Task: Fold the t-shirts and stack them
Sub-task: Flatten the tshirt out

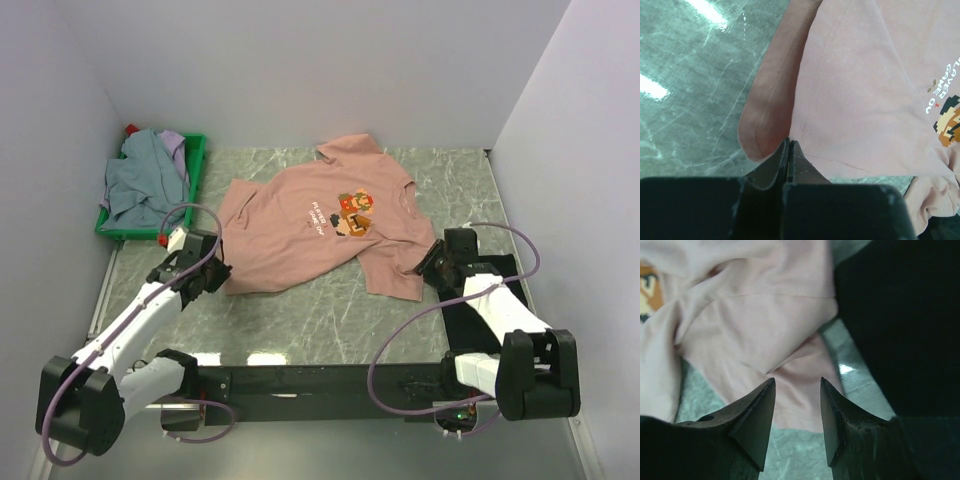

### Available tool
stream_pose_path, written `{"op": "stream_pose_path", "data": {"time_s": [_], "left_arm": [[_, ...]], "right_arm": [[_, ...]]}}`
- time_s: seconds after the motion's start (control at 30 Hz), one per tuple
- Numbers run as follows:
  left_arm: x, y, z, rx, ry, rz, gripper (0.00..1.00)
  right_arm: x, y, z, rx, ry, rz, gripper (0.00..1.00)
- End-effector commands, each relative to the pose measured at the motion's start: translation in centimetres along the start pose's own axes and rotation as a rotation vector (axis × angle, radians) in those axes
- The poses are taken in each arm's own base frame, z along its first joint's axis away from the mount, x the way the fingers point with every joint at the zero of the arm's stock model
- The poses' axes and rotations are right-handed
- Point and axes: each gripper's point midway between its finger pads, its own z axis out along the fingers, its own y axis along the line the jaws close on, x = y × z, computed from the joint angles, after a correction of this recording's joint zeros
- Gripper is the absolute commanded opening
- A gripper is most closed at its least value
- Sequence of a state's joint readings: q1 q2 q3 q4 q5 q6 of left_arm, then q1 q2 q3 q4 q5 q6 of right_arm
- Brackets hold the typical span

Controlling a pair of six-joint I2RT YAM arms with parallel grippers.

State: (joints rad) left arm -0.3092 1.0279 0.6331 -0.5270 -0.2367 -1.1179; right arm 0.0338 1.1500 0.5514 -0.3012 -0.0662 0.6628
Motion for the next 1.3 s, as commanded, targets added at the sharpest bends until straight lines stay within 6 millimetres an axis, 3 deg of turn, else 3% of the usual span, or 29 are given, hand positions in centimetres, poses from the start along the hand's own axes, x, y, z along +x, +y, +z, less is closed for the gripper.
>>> {"op": "stream_pose_path", "data": {"time_s": [0.0,0.17,0.37,0.47,0.8,1.17,1.27], "left_arm": [[-0.8,0.3,-0.8,-0.002,-0.028,0.013,0.01],[-3.2,0.5,-1.4,-0.001,-0.072,-0.003,0.01],[-8.3,3.1,-1.7,-0.048,-0.144,-0.097,0.01],[-9.1,3.0,-1.8,-0.04,-0.15,-0.107,0.01],[-8.4,2.7,-0.8,-0.018,-0.115,-0.116,0.01],[-8.3,2.5,-0.8,-0.009,-0.11,-0.113,0.01],[-8.5,2.5,-0.8,-0.009,-0.114,-0.109,0.01]], "right_arm": [[-2.1,-0.5,0.2,0.048,-0.055,0.006,0.49],[-3.8,0.7,-0.2,0.022,-0.096,0.01,0.51],[-4.5,0.1,0.0,0.045,-0.1,0.023,0.52],[-4.5,0.0,0.3,0.048,-0.096,0.022,0.52],[-2.0,-0.7,1.7,0.029,-0.037,0.039,0.49],[-2.5,0.0,3.9,0.024,-0.012,0.06,0.48],[-2.3,0.4,4.3,0.005,0.004,0.07,0.42]]}}
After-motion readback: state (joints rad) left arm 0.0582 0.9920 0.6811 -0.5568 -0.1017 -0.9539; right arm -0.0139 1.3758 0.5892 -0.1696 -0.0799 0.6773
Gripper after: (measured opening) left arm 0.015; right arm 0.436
